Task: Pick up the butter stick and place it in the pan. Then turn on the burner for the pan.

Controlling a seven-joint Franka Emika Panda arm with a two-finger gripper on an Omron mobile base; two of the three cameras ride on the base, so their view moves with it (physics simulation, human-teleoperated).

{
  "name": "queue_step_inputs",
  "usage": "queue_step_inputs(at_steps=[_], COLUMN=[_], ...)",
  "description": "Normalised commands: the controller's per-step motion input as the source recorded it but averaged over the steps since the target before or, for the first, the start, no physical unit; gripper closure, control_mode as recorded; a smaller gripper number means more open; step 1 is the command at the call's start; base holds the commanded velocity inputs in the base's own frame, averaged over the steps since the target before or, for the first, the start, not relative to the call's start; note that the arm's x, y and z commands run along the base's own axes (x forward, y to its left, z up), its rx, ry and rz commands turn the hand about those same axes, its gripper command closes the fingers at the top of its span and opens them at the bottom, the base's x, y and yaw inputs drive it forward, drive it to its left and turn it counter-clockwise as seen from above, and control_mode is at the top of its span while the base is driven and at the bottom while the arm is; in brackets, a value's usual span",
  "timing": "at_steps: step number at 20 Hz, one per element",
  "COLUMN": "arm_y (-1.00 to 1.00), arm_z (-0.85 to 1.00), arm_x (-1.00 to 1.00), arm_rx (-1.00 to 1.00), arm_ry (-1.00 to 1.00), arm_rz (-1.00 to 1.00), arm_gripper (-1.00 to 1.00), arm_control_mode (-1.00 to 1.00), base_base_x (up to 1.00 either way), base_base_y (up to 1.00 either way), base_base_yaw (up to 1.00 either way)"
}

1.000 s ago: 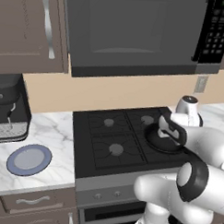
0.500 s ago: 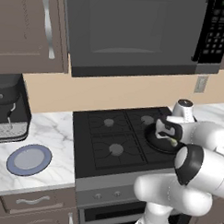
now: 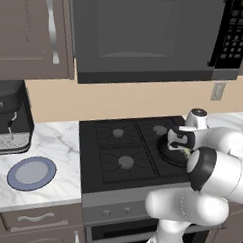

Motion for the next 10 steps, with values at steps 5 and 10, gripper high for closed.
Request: queue_step_inputs(at_steps=[5,10], arm_y=[0.00,0.00], arm_z=[0.00,0.00], arm_x=[0.00,0.00], arm_rx=[0.00,0.00], arm_ry=[0.00,0.00], arm_rz=[0.00,0.00], arm_gripper=[-1.00,-1.00], arm_control_mode=[-1.00,-1.00], base_base_x=[0.00,0.00], base_base_y=[0.00,0.00], base_base_yaw=[0.00,0.00])
